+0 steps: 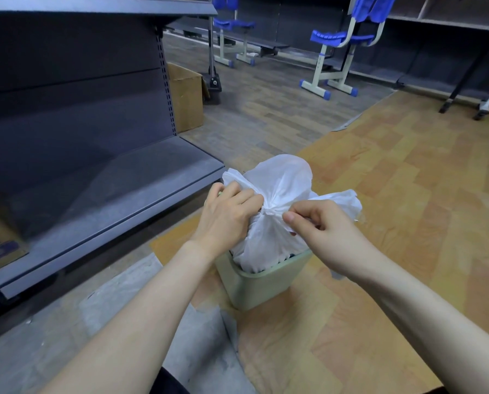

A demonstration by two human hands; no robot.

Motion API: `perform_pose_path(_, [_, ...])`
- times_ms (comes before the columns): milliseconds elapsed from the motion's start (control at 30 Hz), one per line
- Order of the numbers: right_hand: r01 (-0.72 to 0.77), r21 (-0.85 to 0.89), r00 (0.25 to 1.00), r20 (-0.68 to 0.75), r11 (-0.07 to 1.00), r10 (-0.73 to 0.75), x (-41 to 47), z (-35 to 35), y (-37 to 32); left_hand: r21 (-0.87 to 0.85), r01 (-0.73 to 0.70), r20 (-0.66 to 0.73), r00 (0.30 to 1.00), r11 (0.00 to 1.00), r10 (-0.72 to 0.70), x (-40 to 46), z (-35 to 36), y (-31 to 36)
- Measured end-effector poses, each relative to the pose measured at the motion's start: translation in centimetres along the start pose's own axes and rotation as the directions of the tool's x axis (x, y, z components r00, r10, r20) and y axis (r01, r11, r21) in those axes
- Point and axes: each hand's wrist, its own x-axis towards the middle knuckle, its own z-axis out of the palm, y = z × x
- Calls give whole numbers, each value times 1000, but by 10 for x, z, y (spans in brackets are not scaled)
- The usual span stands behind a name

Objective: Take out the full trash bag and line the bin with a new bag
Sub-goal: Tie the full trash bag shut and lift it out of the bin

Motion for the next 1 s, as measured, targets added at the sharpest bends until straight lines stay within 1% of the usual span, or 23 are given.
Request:
perform_pose_path(167, [1, 63, 1000, -1, 998, -1, -2, 0, -6, -29, 18, -10, 1000, 999, -18, 1, 1, 3])
perform_pose_path(433, [66, 73, 998, 15, 995, -67, -4, 0, -9, -68, 48, -31, 998, 997, -50, 1, 3, 5])
perform_pose_path(633, [70, 153, 996, 47, 986, -78, -3, -4, -4, -62, 78, 11, 997, 995, -77, 3, 4, 7])
perform_pose_path(700, [78, 143, 994, 70, 987, -88, -1, -6, 0, -69, 63, 32, 998, 996, -61, 2, 4, 6])
perform_pose_path(733, [92, 95, 990, 101, 991, -101, 1, -8, 2, -81, 44, 42, 998, 996, -41, 1, 4, 6])
perform_pose_path(800, [111, -86, 984, 151, 990, -98, 3, -14, 4, -90, -1, 70, 997, 996, 8, 0, 3, 4])
perform_pose_path(833, [104, -171, 988, 129, 980, -83, 3, -17, 7, -93, -15, 93, 995, 996, 23, 0, 2, 4])
perform_pose_path(867, [98, -250, 994, 67, 963, -83, 3, -20, 9, -107, -18, 121, 992, 994, 31, 1, 0, 4])
perform_pose_path(900, [91, -335, 994, -30, 938, -107, 4, -22, 11, -133, -13, 152, 988, 991, 34, 3, -3, 4])
perform_pose_path(933, [89, -415, 978, -135, 905, -158, 5, -24, 12, -161, -1, 186, 982, 987, 32, 3, -7, 5])
perform_pose_path(967, [101, -469, 953, -208, 877, -221, 6, -24, 12, -182, 14, 222, 975, 983, 27, 4, -11, 6])
perform_pose_path(1000, [122, -511, 935, -227, 851, -270, 7, -23, 12, -190, 28, 252, 967, 981, 21, 5, -16, 6])
